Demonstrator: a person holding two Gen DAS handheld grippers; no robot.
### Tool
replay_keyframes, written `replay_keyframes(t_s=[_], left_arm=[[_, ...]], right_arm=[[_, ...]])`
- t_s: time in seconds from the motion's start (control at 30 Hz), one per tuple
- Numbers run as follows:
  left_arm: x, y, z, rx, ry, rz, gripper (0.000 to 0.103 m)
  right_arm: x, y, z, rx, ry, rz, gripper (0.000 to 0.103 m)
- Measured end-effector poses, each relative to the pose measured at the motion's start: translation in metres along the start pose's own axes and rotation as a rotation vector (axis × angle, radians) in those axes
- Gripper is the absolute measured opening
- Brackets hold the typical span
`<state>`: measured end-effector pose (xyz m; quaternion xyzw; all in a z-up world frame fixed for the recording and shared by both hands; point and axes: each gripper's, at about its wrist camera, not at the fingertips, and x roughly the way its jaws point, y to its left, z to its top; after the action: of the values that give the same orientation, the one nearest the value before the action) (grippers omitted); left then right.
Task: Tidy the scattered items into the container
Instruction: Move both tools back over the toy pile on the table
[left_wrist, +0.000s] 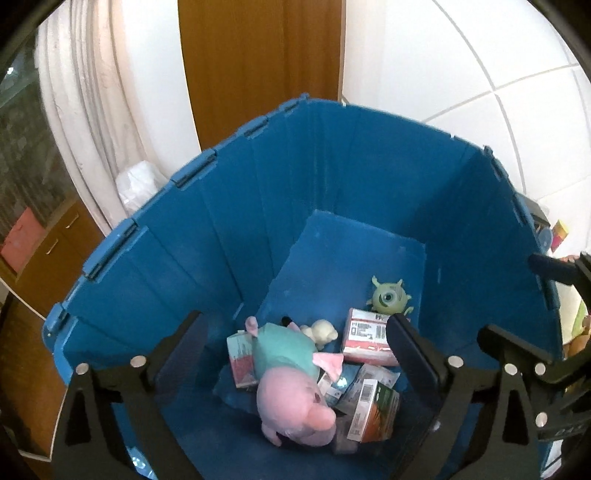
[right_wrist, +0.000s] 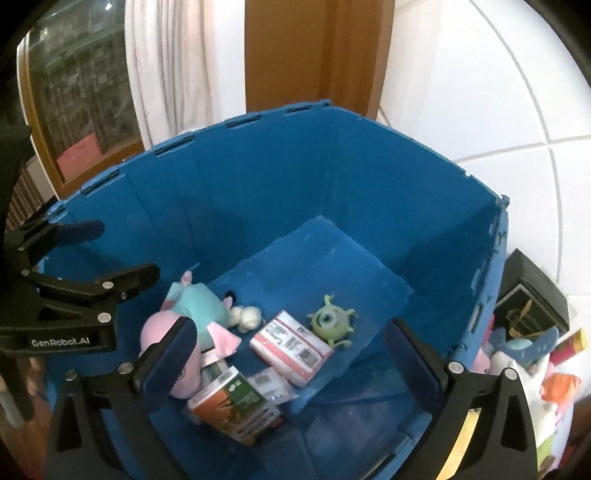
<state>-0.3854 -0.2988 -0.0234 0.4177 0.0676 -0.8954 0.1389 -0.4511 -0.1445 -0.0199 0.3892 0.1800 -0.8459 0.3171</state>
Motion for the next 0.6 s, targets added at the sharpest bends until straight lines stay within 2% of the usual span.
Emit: replay_keyframes(t_s=[0.07,0.2,0.3,0.4,0.6], left_arm=[[-0.004,-0.001,-0.002,0.007,-0.012,0.007,0.099],[-0.017,-0.004,-0.013,0.016,-0.047,0.011,0.099],[-0.033,-0.009,-0.022,0.025,-0.1,0.004,0.099],[-0.049,-0.017,-0.03,0.036,-0.143,0.0,0.099],[-0.087,-0.048,-0.055,0.052,-0.231,0.023,0.099]], right_arm=[[-0.007,0.0,-0.004,-0.002,-0.019,-0.015,0.103],[-0.034,-0.002,-0.018,0.011,-0.117,-0.058,0.103],[-0.064,-0.006,-0.037,0.039,-0.204,-0.092,0.103],[-0.088,-0.017,-0.064,0.092,-0.251,-0.103,0.103],[-0.12,-0.054,-0.127,0.226,-0.254,-0.144,0.103]])
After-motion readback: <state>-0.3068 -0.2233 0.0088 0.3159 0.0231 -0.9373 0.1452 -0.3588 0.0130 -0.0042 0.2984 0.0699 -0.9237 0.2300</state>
